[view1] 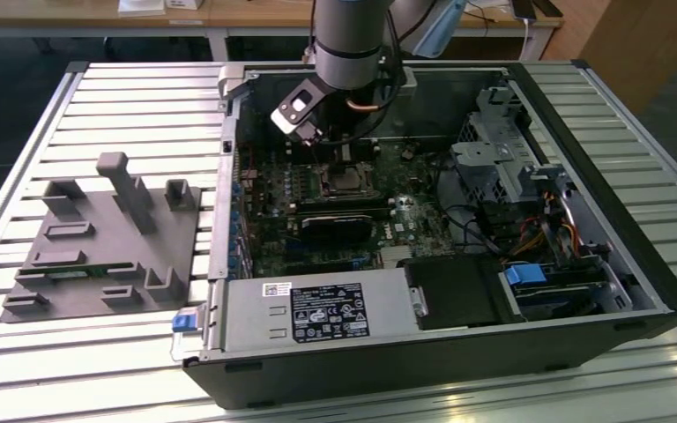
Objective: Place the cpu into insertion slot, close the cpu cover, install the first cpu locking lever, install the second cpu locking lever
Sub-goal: 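Close the cpu cover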
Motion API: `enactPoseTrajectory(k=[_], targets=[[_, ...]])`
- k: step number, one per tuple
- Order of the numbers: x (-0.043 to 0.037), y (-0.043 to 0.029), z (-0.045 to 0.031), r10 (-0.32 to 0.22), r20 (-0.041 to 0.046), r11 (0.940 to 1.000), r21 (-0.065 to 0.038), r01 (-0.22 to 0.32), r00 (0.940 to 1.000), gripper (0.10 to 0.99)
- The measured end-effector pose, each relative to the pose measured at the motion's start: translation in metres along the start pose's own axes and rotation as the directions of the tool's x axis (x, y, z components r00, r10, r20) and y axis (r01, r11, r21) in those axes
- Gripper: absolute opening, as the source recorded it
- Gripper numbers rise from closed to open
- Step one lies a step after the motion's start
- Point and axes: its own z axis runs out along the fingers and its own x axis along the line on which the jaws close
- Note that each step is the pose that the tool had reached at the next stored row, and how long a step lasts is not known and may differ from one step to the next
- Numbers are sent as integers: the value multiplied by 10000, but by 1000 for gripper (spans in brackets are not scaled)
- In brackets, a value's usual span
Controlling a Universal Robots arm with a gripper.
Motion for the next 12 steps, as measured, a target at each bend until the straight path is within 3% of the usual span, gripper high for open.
enactPoseTrajectory(k=[7, 12], targets=[[-88, 1, 0, 0, 1, 10000, 5, 0, 10000, 106], [-105, 16, 35, 1, 1, 10000, 20, -1, 10000, 106]])
